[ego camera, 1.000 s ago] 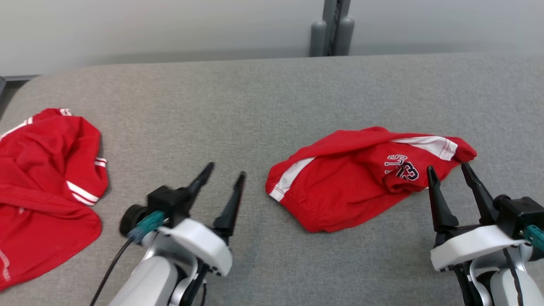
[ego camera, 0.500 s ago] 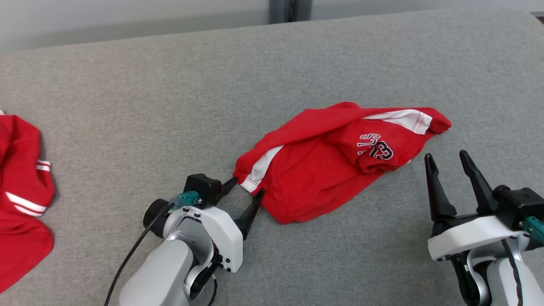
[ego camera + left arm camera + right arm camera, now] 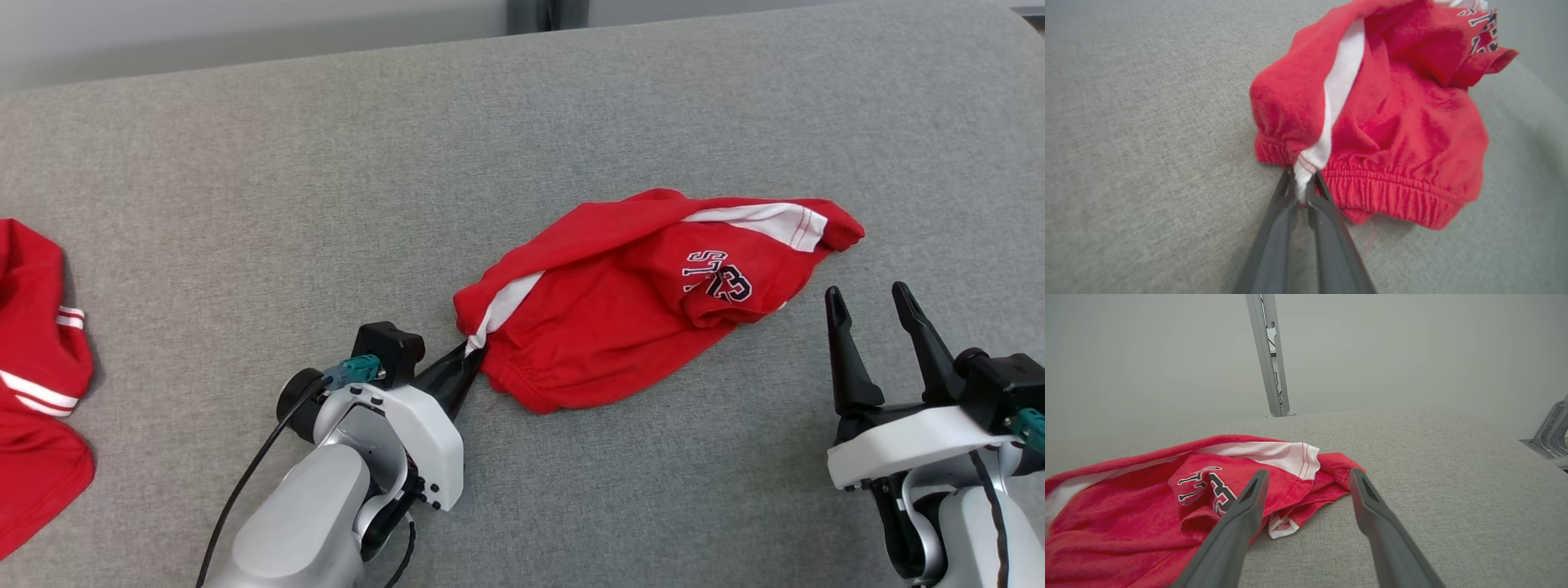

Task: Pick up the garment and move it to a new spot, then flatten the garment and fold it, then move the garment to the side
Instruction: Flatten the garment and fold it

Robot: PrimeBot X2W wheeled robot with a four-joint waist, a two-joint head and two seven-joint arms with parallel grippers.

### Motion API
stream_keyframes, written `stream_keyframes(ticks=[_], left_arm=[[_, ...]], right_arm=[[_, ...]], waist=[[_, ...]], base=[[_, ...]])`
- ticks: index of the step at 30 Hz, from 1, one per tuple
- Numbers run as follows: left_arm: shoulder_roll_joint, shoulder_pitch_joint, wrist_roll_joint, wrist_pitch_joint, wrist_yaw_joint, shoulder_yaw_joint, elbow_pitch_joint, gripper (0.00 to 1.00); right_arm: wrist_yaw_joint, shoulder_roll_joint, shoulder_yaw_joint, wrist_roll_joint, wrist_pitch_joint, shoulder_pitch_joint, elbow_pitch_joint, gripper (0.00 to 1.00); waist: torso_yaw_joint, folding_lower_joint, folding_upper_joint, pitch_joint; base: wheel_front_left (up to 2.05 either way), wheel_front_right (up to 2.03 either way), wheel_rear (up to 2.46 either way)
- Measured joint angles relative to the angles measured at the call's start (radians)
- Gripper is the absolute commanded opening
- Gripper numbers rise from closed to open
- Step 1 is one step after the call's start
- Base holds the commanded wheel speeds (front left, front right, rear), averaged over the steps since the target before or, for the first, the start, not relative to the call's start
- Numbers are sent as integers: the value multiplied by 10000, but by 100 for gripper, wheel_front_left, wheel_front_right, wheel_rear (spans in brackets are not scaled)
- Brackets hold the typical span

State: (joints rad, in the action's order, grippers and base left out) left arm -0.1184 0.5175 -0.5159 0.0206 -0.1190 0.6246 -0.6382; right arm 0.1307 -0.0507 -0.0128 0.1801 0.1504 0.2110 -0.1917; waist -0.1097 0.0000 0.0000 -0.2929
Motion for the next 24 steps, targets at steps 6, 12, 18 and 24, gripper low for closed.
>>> stream_keyframes(ticks=[6,12,18,24], left_arm=[[-82,-15,15,245,35,58,207,0],[-132,-34,77,320,128,176,677,0],[-161,-33,150,378,207,267,1126,0],[-209,-40,188,428,274,339,1482,0]], right_arm=[[0,-140,-144,-31,-19,316,-476,100],[0,-506,-119,46,-67,1092,-1344,100],[0,-825,-33,284,-61,2020,-2600,100],[0,-1049,288,608,-13,2770,-3845,45]], waist=[[205,0,0,47],[529,0,0,-10],[811,0,0,-192],[1002,0,0,-319]], base=[[0,0,0],[0,0,0],[0,0,0],[0,0,0]])
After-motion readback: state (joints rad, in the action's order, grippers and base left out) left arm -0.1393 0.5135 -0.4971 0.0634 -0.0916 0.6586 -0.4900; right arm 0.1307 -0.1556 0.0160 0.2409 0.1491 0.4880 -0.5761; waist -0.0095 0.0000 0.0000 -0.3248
